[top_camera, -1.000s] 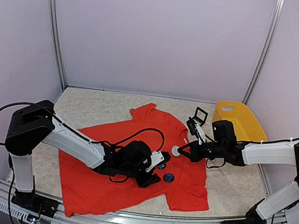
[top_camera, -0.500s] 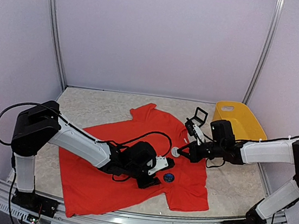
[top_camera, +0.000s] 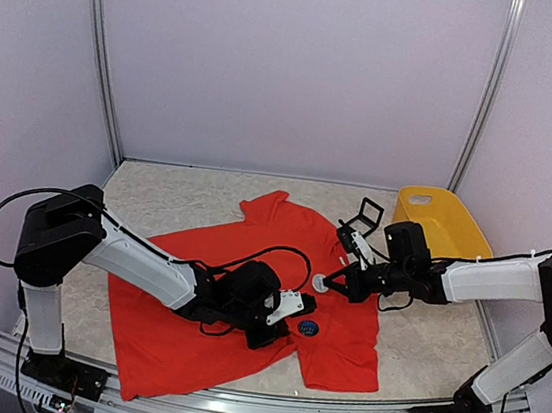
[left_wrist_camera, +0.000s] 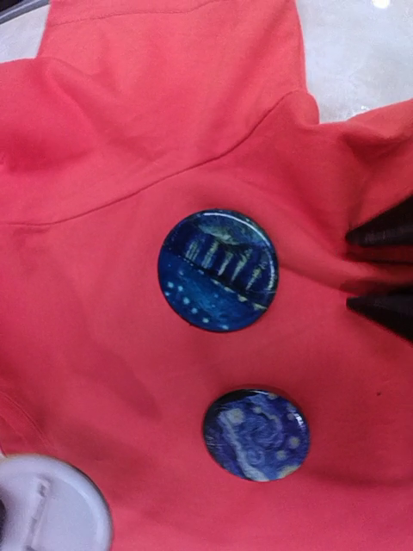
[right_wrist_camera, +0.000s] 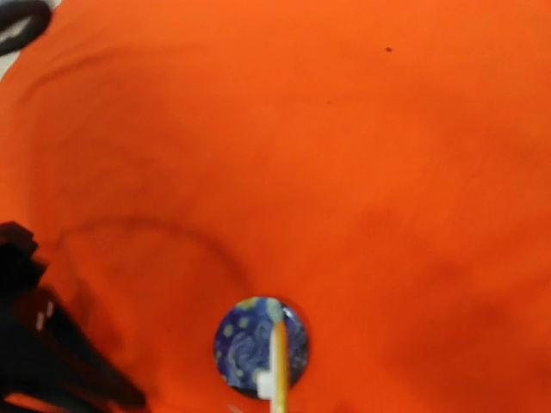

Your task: Pin the brooch onto the clothing

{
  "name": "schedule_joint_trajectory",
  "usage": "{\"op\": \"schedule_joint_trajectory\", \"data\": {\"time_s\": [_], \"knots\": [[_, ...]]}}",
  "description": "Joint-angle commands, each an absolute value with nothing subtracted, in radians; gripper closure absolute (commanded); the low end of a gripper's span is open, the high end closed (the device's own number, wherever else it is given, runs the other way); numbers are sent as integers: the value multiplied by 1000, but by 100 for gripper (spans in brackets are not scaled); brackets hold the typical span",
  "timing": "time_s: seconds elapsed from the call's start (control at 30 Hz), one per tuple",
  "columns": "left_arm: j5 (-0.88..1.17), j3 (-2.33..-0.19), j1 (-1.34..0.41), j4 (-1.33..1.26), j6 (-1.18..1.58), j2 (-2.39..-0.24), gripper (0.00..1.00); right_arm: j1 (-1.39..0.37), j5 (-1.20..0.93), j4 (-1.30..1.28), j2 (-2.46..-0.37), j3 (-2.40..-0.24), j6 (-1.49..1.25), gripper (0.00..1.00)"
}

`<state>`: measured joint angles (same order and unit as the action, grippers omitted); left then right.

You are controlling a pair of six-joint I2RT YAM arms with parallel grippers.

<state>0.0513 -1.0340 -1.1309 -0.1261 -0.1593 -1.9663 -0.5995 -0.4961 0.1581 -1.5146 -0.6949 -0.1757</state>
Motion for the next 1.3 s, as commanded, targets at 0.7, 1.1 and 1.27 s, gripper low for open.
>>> {"op": "schedule_joint_trajectory", "data": {"time_s": [0.7,1.1,1.27], "knots": [[43,-925,-1115,-189,-111,-1896,96,-708,-514,308,-1520,-621,-99,100],[123,-859,-1114,-301,-86,-1803,100,-816,-369,814,-1528,-397,105,100],[147,-853,-1112,-300,-73,-1797,100,-893,-195,1004,-1601,-341,225,100]]}}
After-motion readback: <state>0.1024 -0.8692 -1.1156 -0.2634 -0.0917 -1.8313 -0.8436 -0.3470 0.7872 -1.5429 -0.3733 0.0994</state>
